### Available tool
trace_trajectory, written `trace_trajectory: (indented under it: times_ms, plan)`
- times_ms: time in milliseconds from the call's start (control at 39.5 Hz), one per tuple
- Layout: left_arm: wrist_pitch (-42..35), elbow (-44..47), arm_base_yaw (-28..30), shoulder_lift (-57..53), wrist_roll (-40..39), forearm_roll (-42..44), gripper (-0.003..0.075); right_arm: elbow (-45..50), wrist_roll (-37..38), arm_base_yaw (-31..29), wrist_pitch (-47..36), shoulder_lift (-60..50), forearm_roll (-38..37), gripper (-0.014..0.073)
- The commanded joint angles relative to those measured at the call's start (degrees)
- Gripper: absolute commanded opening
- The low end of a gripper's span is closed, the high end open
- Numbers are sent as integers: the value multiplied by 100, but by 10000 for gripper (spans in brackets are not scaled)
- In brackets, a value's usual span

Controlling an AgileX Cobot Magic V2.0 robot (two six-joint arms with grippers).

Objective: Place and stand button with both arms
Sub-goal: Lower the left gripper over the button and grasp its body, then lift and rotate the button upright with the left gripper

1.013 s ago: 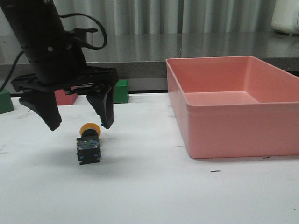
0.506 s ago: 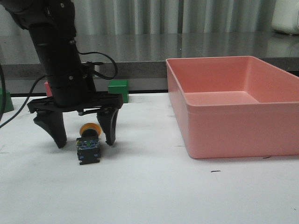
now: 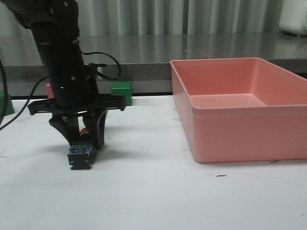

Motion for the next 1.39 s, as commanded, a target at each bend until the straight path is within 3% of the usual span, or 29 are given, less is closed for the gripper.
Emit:
trace_trajectory:
  times_ms: [0,203,329,506,785,962,1114,1367]
  plan:
    - [60,-269,4,-281,-56,-58,174,-136,-37,-37,-480,57,-106,-72]
    - [-445,-200,-8,-617,-47,190,173,-136,-37,-37,-480,57,-106,-72]
    - [-1370,409,-8,-1080,-47,304,173,-136,-37,-37,-480,57,-106,-72]
    - [-3530,1800,5,-2104,-47,592,173,-136,-37,-37,-480,57,-106,-72]
    - [-6598,3521,18,-3024,-47,1823,173,-136,-37,-37,-480,57,-106,-72]
    - [-9082,4669,18,-3028,97,1813,174,-136,-37,-37,-480,57,-106,-72]
    - [-11237,5552,18,-2849,1154,1083,183,-136,-37,-37,-480,57,-106,-72]
    - [-12644,6137,18,-1808,1294,760,192,-136,-37,-37,-480,57,-106,-72]
